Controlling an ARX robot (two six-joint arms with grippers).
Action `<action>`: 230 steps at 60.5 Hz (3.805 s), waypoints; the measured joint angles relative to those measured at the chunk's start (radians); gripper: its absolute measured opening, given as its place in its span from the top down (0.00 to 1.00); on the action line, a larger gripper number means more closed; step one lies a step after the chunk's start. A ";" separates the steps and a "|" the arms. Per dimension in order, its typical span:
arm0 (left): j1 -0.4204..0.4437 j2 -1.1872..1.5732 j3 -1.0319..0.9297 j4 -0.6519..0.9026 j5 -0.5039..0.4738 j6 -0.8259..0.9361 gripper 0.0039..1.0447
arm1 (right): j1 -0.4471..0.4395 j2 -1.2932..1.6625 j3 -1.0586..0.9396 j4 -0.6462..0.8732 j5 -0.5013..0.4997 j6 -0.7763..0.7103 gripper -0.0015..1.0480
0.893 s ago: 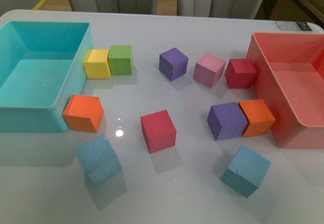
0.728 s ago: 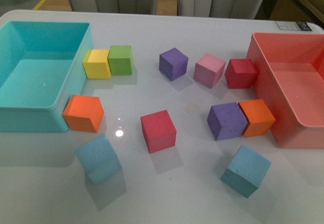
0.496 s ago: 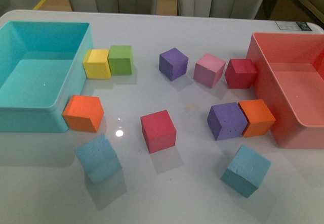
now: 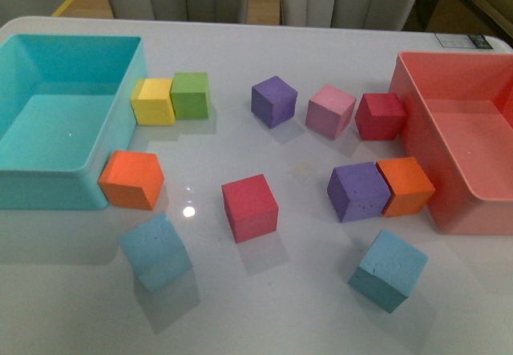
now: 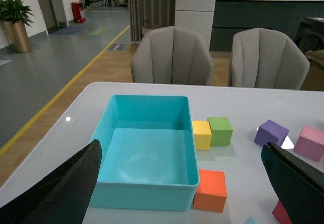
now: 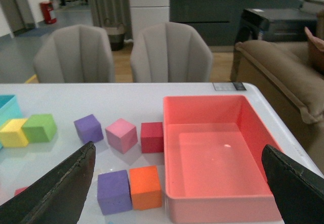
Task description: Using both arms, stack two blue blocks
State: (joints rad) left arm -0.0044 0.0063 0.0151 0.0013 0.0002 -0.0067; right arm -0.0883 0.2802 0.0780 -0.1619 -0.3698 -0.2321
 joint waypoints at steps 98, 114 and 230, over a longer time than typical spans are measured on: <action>0.000 0.000 0.000 0.000 0.000 0.000 0.08 | 0.311 1.842 0.509 0.595 0.262 -0.441 0.19; 0.000 0.000 0.000 0.000 0.000 0.000 0.08 | 0.303 1.820 0.465 0.625 0.238 -0.441 0.51; 0.000 0.000 0.000 0.000 0.000 0.000 0.08 | 0.505 2.232 1.451 0.241 0.318 -0.018 0.61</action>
State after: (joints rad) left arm -0.0044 0.0059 0.0151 0.0013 -0.0002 -0.0067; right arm 0.4171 2.5126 1.5291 0.0795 -0.0521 -0.2497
